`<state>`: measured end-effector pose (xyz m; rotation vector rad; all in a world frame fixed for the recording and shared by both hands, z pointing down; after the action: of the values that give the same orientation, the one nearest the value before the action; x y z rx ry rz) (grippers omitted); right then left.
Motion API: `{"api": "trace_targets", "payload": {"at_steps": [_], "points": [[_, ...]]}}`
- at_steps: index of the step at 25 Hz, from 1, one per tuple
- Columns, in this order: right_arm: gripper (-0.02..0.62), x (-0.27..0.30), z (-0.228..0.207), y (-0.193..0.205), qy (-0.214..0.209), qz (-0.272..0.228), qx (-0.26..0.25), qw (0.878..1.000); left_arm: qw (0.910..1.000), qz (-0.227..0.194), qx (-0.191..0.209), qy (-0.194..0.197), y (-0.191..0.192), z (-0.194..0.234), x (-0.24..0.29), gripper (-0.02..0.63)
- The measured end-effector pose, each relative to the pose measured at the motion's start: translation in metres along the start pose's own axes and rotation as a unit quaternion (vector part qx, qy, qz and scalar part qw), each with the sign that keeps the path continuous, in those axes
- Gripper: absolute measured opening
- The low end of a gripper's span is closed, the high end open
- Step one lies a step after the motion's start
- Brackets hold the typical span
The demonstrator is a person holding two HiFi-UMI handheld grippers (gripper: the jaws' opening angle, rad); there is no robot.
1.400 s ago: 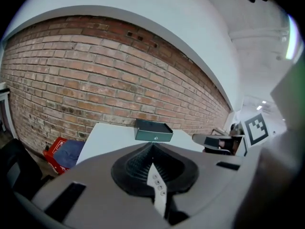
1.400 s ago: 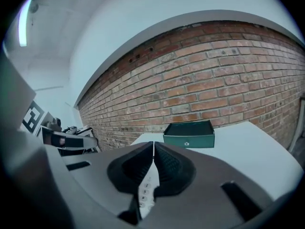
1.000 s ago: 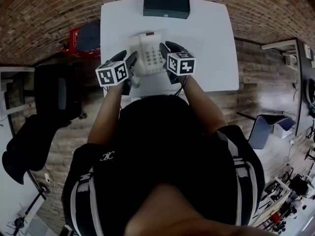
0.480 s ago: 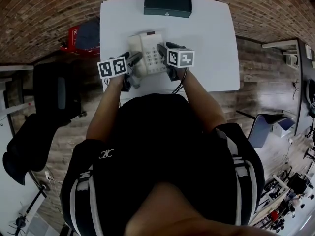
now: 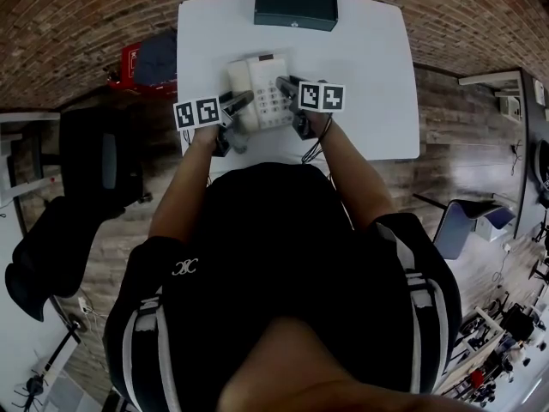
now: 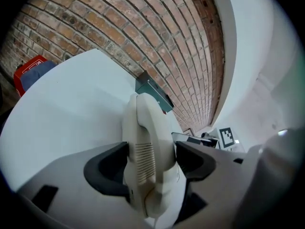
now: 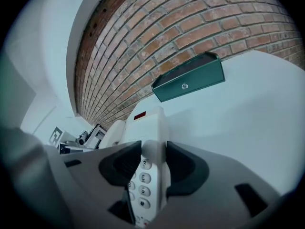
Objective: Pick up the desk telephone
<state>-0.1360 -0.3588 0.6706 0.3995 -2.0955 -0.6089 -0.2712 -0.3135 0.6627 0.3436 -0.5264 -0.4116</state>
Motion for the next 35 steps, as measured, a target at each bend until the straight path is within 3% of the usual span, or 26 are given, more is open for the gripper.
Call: {"api": "trace_targets", "payload": {"at_steps": [5, 14, 21, 29, 35], "points": [[0.143, -0.003, 0.003, -0.001, 0.014, -0.008, -0.008, 1.000, 0.9995, -0.024, -0.020, -0.005, -0.003, -0.001, -0.006, 0.296], [0.141, -0.022, 0.011, -0.005, 0.021, -0.037, -0.020, 0.999, 0.9995, -0.016, 0.025, -0.012, -0.002, -0.018, -0.011, 0.287], [0.141, -0.053, 0.027, -0.036, 0.015, -0.100, -0.042, 0.994, 0.9957, -0.047, 0.081, 0.000, -0.026, -0.055, -0.022, 0.284], [0.141, -0.102, 0.055, -0.085, 0.007, -0.192, -0.092, 0.977, 0.9825, -0.090, 0.162, 0.018, -0.062, -0.114, -0.039, 0.284], [0.143, -0.156, 0.076, -0.120, 0.005, -0.261, -0.128, 0.957, 0.9606, -0.122, 0.249, 0.024, -0.084, -0.174, -0.054, 0.284]]}}
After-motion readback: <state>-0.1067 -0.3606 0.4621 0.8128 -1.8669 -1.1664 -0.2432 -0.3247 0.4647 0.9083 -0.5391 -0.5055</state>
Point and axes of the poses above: the fingertips, and each gripper's own axes: x forward along the fingers, z to its left, y out of its underside, the point moved 2 cm from there along -x, backward along the fingers, and after that the axes turned 7 degrees about y, right-handed, at the moved point
